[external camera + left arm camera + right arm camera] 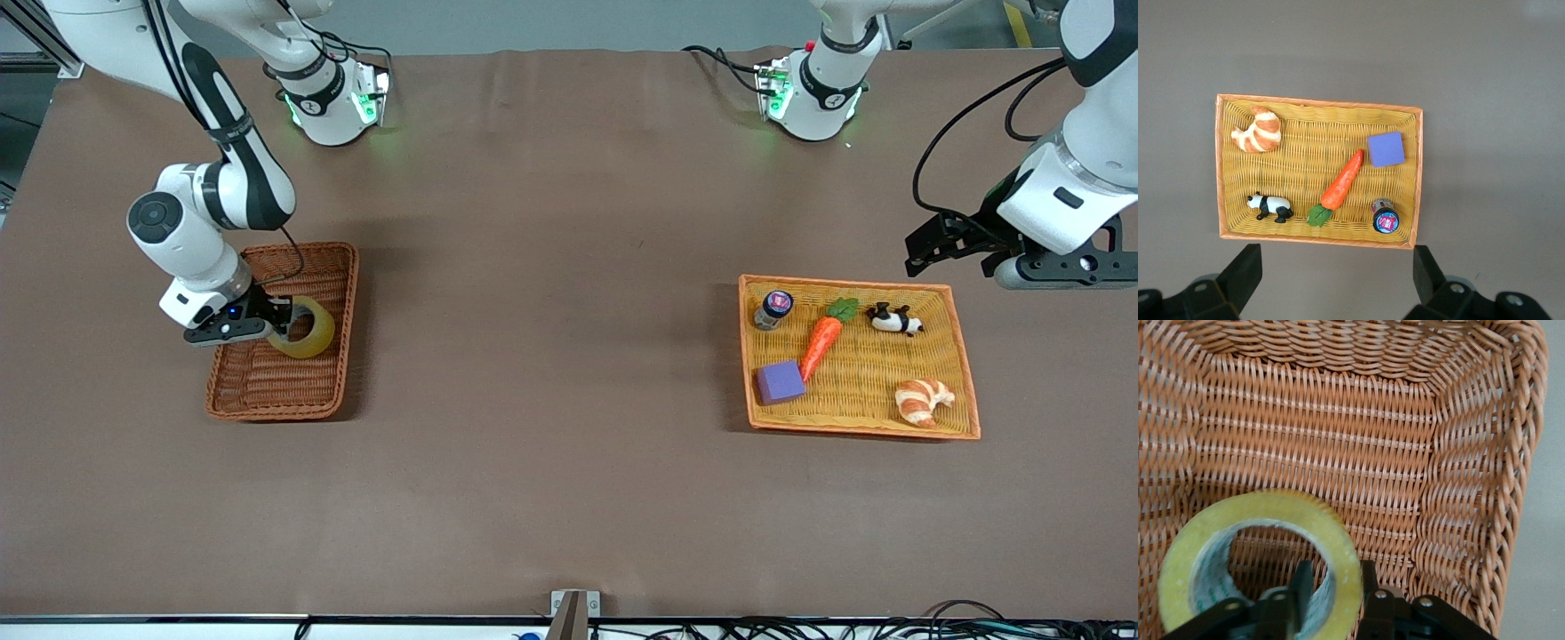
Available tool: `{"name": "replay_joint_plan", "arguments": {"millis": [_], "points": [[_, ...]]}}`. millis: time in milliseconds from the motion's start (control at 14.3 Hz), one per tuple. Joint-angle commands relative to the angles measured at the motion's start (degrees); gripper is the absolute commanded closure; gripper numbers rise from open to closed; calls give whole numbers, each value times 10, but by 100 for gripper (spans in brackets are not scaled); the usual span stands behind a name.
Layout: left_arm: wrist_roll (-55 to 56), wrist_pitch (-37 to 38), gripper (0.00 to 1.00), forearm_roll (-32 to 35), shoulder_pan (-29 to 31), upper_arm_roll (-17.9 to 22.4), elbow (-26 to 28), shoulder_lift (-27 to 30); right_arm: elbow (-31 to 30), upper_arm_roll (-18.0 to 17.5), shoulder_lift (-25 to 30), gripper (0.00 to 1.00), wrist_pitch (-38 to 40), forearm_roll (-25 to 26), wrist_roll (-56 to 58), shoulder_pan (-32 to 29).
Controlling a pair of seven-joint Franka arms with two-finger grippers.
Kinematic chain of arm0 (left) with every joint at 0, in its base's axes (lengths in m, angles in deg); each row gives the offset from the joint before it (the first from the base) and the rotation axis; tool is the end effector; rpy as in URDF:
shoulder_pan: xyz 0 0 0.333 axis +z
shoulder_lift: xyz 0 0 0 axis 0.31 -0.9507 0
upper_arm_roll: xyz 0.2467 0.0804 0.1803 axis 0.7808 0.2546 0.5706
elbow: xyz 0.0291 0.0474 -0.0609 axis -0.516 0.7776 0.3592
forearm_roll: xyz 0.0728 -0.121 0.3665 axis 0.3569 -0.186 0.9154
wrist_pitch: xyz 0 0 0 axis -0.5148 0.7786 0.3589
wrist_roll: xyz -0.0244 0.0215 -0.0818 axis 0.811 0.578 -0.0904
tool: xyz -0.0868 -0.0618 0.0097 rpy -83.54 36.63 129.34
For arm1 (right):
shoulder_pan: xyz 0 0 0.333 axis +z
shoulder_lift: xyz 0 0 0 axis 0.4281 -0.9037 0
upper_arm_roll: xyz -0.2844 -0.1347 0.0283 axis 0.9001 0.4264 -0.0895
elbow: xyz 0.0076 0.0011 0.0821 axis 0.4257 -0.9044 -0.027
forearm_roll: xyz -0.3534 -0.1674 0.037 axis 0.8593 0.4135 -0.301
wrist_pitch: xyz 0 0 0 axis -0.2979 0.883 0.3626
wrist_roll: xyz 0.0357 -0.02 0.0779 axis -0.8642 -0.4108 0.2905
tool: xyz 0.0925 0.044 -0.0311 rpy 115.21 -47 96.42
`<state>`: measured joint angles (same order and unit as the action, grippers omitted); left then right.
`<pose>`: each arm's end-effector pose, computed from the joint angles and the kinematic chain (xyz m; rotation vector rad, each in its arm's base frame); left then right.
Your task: Move tape to another basket
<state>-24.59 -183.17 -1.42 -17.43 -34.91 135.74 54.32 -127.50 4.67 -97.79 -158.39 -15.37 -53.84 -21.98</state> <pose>0.5653 -0.0848 0.5913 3.1040 -0.0180 0.0836 0.4985 -0.0221 0.2223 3.0508 0.2899 0.1575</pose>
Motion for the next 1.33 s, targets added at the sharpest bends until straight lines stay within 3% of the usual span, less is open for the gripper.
{"name": "replay_joint_plan", "arguments": {"millis": [0,70,560,700,980,1260], "points": [[3,4,0,-8,1,-3,-12,-5,-7,4,11,12,-4,-14,12,8],[3,4,0,-8,1,-3,-12,-5,-5,3,16,0,-2,-14,6,9],[3,8,0,-5,0,-4,-7,-8,48,2,133,0,45,-12,6,3],[3,8,0,-5,2,-4,-7,-9,100,-1,158,0,150,-13,-5,4],[2,8,0,-5,2,-4,-7,-9,333,-5,158,0,475,-11,-147,9],[-6,8,0,-3,2,-4,-7,-9,471,-29,152,0,632,-14,-191,7]]}}
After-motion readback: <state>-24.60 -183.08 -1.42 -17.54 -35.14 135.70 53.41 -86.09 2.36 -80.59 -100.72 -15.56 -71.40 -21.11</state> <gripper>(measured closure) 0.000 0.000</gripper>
